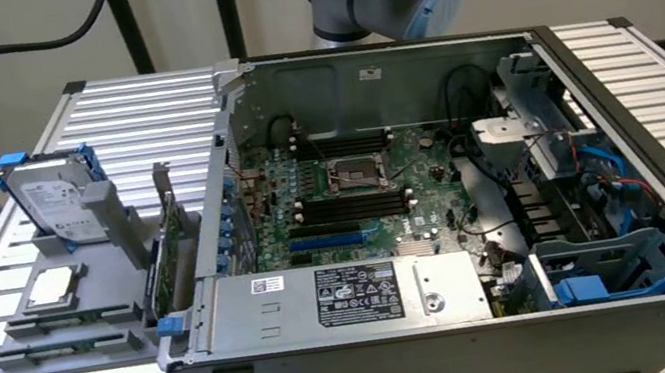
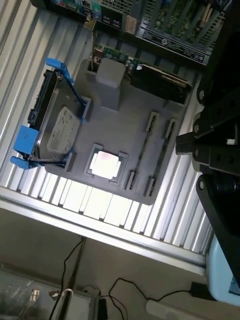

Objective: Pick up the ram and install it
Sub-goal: 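Pick up the ram and move it above insertion slot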

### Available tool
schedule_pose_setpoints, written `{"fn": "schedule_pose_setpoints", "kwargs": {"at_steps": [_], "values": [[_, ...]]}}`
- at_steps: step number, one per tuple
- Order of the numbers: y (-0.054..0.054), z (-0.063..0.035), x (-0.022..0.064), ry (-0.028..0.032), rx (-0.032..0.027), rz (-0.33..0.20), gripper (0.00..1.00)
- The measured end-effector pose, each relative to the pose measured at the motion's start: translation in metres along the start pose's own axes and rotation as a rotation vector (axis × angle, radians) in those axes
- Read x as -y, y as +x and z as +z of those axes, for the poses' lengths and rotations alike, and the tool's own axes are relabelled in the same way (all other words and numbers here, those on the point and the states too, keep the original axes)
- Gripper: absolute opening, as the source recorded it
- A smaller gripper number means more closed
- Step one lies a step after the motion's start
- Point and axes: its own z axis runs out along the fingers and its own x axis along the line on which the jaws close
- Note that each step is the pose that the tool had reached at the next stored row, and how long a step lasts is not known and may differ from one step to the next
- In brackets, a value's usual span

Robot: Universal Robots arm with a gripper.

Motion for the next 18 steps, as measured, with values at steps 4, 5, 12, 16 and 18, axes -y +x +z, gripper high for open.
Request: {"fn": "schedule_pose_setpoints", "kwargs": {"at_steps": [4, 5, 12, 16, 18], "values": [[0.0000, 0.0011, 0.0000, -0.0016, -0.0006, -0.072, 0.11], [0.0000, 0.0015, 0.0000, -0.0020, -0.0007, -0.091, 0.11], [0.0001, 0.0045, 0.0001, -0.0048, -0.0018, -0.217, 0.11], [0.0001, 0.0065, 0.0001, -0.0064, -0.0024, -0.290, 0.11], [0.0002, 0.0075, 0.0001, -0.0073, -0.0029, -0.326, 0.11]]}}
